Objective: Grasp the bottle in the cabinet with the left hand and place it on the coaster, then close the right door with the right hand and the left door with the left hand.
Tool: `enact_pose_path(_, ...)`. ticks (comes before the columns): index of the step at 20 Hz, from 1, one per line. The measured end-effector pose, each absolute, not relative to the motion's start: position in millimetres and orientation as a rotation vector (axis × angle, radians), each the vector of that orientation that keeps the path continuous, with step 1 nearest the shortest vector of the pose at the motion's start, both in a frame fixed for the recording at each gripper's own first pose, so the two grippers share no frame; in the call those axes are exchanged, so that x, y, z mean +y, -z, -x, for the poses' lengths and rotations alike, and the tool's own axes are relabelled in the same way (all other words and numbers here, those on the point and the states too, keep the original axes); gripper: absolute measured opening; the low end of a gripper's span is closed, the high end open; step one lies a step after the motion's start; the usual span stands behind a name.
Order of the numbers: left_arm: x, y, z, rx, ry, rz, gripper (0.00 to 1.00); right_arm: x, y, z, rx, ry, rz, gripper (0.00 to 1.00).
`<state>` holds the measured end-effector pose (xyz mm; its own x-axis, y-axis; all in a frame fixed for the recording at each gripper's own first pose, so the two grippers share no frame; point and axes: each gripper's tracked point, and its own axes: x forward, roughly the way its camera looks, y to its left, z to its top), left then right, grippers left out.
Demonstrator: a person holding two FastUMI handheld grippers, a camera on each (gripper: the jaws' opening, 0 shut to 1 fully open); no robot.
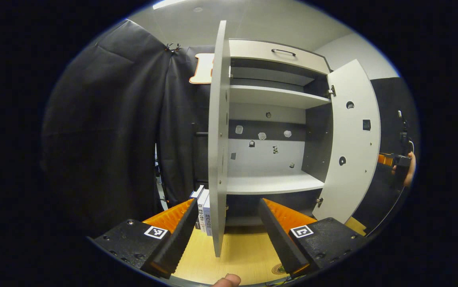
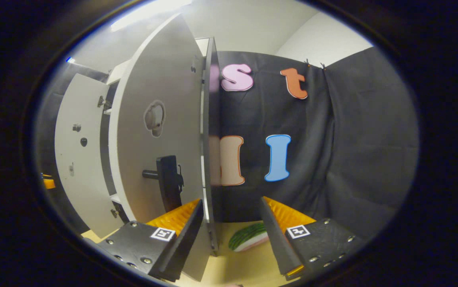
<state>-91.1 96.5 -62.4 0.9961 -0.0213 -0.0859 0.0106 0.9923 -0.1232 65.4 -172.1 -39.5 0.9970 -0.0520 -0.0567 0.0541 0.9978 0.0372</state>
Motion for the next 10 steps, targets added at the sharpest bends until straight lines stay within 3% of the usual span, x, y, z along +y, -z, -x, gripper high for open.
enact_pose_path(2, 101.8, 56.9, 90.7, 0.082, 0.011, 0.127, 0.96, -158.6, 39.4, -65.8, 0.051, 0.033, -0.037, 0.87)
enact_pose_path(10, 117.3, 45.0, 93.1, 0.056, -0.012, 0.101, 0.95, -113.6, 45.9, -87.9, 0.039, 0.037, -0.069, 0.84)
